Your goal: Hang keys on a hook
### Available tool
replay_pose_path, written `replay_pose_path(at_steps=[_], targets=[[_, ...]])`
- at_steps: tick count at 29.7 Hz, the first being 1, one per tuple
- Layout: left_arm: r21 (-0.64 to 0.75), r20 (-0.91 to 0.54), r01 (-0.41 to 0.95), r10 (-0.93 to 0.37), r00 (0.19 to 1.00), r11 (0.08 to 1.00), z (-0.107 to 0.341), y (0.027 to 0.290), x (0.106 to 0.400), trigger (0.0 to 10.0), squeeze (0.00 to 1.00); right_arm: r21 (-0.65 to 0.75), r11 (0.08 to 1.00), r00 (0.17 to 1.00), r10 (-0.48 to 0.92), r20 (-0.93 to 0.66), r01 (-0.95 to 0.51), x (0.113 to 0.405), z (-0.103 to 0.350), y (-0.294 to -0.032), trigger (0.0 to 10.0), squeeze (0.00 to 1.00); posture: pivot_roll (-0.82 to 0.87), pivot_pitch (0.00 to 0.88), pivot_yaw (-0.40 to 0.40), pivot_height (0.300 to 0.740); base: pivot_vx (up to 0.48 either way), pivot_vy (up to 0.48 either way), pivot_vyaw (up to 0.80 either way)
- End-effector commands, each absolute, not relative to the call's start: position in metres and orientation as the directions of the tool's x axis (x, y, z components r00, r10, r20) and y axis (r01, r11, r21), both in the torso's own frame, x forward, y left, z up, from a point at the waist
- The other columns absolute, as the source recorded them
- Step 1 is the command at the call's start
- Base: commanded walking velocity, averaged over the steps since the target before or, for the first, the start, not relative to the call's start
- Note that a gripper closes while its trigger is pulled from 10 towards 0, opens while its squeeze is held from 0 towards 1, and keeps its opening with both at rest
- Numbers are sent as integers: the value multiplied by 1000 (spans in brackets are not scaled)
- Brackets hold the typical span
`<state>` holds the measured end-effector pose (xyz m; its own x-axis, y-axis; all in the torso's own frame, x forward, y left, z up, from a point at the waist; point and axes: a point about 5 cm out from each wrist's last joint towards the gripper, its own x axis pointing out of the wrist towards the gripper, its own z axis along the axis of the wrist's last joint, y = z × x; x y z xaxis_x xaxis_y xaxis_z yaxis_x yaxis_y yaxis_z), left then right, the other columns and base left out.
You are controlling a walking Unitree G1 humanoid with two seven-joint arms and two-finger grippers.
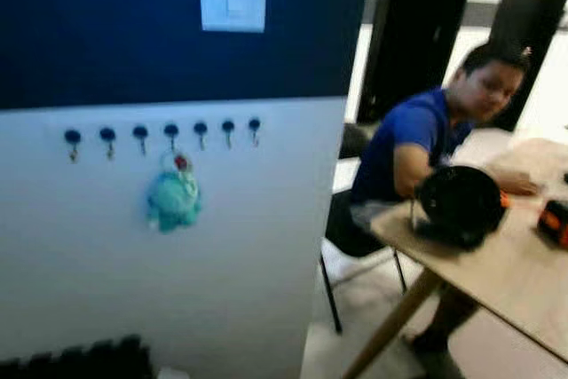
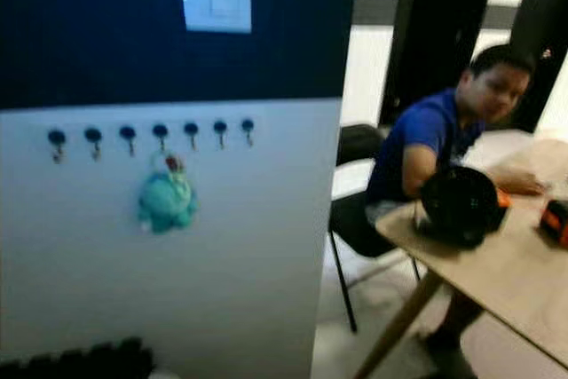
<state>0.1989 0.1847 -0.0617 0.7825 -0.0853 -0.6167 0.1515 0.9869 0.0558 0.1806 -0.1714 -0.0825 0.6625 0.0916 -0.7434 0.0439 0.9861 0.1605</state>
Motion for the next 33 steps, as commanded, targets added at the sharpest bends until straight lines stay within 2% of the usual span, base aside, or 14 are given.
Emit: replay_pose_path(at_steps=[1,12,27,33], targets=[[67,-623,148,-75,779,987,-62,185,199,10000,0,154,987,659,87,-747,44,180,-83,-174,10000,0,117,0,-35,740,0,0,800],[77,-633,139,-59,772,987,-64,187,197,10000,0,157,987,659,95,-746,36,182,-82,-173,10000,0,119,0,-40,740,0,0,800],[159,-671,167,-18,741,973,-67,192,194,10000,0,158,987,663,95,-743,36,182,-82,-173,10000,0,117,0,-39,740,0,0,800],[145,-670,168,-28,742,975,-67,191,194,10000,0,158,987,663,94,-743,38,183,-82,-173,10000,0,118,0,-41,740,0,0,800]])
